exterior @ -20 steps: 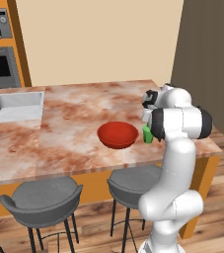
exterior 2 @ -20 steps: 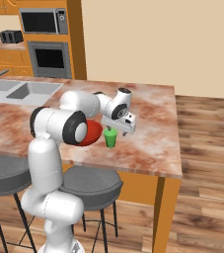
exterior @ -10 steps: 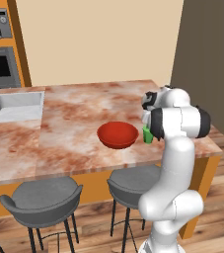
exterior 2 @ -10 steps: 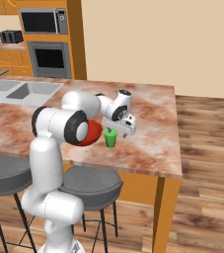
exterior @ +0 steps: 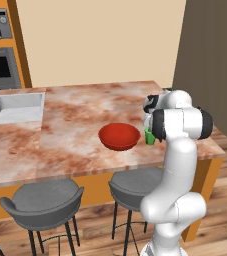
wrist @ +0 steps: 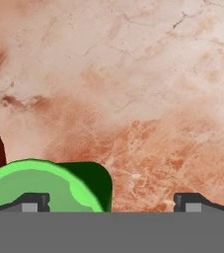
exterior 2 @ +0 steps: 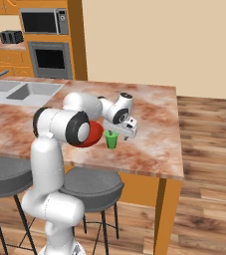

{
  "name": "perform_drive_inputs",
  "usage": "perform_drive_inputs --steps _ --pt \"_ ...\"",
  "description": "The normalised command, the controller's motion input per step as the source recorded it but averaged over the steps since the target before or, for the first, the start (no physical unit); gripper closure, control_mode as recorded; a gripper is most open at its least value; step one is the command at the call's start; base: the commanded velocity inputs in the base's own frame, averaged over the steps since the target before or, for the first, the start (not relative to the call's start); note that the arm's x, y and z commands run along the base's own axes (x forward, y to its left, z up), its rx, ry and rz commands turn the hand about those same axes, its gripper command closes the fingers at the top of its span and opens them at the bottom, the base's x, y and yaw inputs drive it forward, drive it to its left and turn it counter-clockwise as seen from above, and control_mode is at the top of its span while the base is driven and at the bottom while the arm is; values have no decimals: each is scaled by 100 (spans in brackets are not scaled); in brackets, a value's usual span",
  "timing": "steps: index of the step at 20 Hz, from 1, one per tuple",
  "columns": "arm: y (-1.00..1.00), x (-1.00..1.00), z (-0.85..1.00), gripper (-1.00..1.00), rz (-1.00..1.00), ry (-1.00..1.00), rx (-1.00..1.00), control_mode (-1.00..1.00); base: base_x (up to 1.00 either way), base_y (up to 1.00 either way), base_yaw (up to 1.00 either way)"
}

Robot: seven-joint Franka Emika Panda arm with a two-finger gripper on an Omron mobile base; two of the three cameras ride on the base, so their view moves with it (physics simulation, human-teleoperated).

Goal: Place the cup inside the bowl on the dining table and move the bowl to any counter.

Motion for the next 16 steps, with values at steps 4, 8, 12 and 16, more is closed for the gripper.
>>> perform_drive_inputs --steps 4,8,12,16 --pt "0 2 -3 -100 0 0 0 -100 0 0 0" --pt "0 1 -4 -100 0 0 0 -100 0 0 0" --pt "0 0 -7 -100 0 0 0 -100 0 0 0" --pt "0 0 -10 -100 0 0 0 -100 0 0 0"
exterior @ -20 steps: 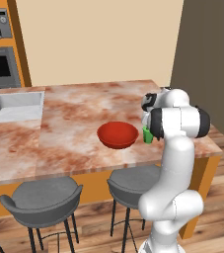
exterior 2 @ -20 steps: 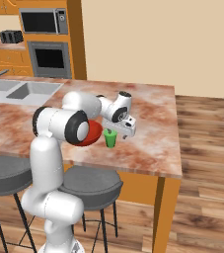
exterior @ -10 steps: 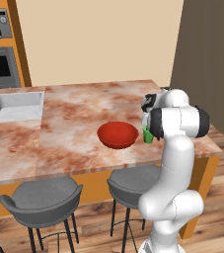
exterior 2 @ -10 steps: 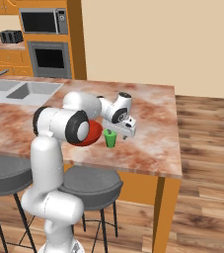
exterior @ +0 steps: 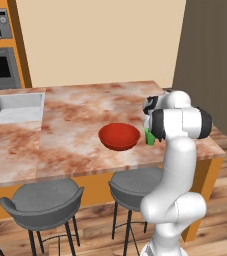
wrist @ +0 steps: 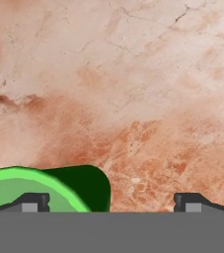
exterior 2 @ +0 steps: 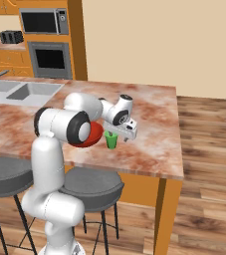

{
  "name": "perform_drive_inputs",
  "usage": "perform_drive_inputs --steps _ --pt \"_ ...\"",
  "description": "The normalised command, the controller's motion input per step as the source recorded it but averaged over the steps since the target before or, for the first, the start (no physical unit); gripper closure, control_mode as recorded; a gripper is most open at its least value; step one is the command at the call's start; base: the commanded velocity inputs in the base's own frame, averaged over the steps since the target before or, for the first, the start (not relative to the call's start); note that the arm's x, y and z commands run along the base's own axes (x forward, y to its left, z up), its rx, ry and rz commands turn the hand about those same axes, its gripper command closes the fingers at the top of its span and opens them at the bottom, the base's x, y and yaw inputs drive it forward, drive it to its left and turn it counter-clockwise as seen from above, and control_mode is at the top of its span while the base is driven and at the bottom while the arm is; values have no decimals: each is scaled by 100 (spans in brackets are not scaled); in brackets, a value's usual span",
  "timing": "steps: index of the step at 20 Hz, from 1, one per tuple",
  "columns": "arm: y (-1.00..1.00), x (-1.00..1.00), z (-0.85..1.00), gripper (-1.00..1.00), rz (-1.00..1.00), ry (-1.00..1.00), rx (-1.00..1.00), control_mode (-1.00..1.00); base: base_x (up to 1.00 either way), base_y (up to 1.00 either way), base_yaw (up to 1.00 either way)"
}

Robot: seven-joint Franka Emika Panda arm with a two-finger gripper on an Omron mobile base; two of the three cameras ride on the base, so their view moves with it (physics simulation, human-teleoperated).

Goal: Place the cup inside the bowl on the dining table and move the bowl to any counter.

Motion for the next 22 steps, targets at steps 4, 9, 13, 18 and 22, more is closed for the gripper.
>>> perform_drive_inputs --steps 4,9,13,18,22 --pt "0 0 -13 -100 0 0 0 -100 0 0 0" --pt "0 0 -4 -100 0 0 0 -100 0 0 0" --pt "0 0 0 -100 0 0 0 -100 0 0 0" --pt "0 0 0 100 0 0 0 -100 0 0 0" --pt "0 0 0 100 0 0 0 -100 0 0 0"
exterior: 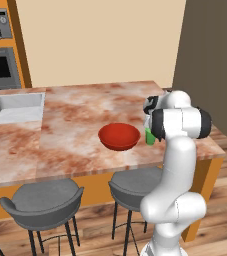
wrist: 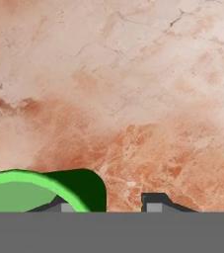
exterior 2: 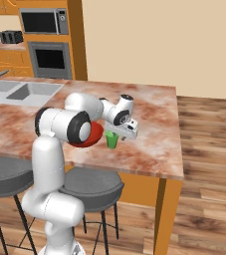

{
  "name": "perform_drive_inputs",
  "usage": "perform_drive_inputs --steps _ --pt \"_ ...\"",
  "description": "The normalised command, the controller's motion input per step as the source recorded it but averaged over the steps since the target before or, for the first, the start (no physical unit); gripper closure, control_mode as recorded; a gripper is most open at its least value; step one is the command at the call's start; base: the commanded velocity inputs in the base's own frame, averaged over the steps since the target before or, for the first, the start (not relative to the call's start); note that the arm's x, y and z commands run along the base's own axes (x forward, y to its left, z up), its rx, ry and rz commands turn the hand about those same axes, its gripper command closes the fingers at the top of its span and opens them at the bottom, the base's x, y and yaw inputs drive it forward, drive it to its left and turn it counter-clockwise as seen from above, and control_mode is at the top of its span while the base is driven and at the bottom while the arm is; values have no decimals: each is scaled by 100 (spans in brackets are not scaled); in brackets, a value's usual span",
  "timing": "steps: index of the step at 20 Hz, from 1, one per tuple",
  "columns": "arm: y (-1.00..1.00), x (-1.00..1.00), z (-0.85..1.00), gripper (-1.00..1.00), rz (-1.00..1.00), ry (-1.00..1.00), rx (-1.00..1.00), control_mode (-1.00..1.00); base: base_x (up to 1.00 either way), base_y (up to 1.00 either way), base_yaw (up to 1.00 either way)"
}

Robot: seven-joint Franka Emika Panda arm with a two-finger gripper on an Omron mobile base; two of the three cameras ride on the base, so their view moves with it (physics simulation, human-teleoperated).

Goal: Place the cup inside the bowl on the dining table and move the bowl to any counter.

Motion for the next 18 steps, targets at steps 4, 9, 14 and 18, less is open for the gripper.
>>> perform_drive_inputs --steps 4,9,14,18 --pt "0 0 0 100 0 0 0 -100 0 0 0" --pt "0 0 0 100 0 0 0 -100 0 0 0" --pt "0 -2 9 100 0 0 0 -100 0 0 0" --pt "0 -7 26 100 0 -1 0 -100 0 0 0"
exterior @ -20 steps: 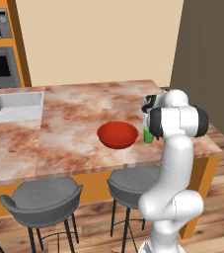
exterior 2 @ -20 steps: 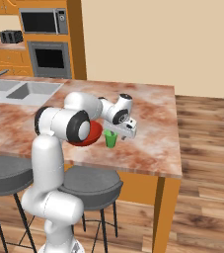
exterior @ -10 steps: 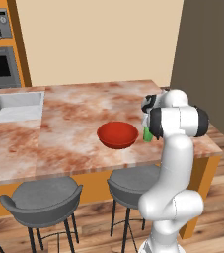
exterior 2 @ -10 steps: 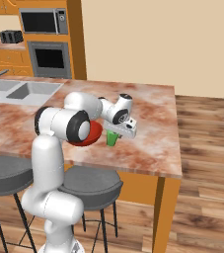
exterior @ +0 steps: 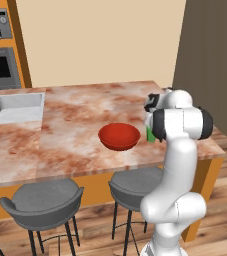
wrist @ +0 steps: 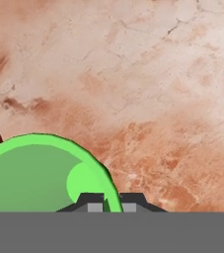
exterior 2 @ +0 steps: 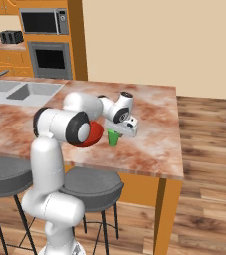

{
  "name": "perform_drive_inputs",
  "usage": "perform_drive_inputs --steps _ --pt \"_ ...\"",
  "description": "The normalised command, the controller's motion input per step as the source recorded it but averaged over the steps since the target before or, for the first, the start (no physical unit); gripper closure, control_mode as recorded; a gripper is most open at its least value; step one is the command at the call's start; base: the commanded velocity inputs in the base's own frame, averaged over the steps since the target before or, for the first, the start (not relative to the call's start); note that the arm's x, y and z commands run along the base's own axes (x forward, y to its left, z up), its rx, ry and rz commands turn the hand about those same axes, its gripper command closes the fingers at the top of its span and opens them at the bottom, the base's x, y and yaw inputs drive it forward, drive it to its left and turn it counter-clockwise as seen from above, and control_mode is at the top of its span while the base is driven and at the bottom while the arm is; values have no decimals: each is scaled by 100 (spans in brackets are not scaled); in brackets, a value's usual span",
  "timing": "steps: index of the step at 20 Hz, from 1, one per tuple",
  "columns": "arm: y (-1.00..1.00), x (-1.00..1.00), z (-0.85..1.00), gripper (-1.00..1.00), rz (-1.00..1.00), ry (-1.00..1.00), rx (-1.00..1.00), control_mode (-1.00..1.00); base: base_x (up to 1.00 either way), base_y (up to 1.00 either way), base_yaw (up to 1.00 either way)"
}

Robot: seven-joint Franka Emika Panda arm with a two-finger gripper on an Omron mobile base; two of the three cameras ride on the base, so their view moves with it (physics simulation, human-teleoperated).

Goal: Place the cup inside the bowl on the dining table and move the bowl to any counter.

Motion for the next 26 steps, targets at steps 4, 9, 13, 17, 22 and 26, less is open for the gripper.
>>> perform_drive_inputs --steps 4,9,13,17,22,26 --pt "0 0 36 100 0 -2 0 -100 0 0 0" --pt "0 -2 37 100 0 0 0 -100 0 0 0" --pt "0 -4 36 100 0 0 0 -100 0 0 0" --pt "0 -2 37 100 0 0 0 -100 0 0 0" --pt "6 -9 34 100 0 0 0 -100 0 0 0" --pt "20 -15 35 100 0 0 0 -100 0 0 0"
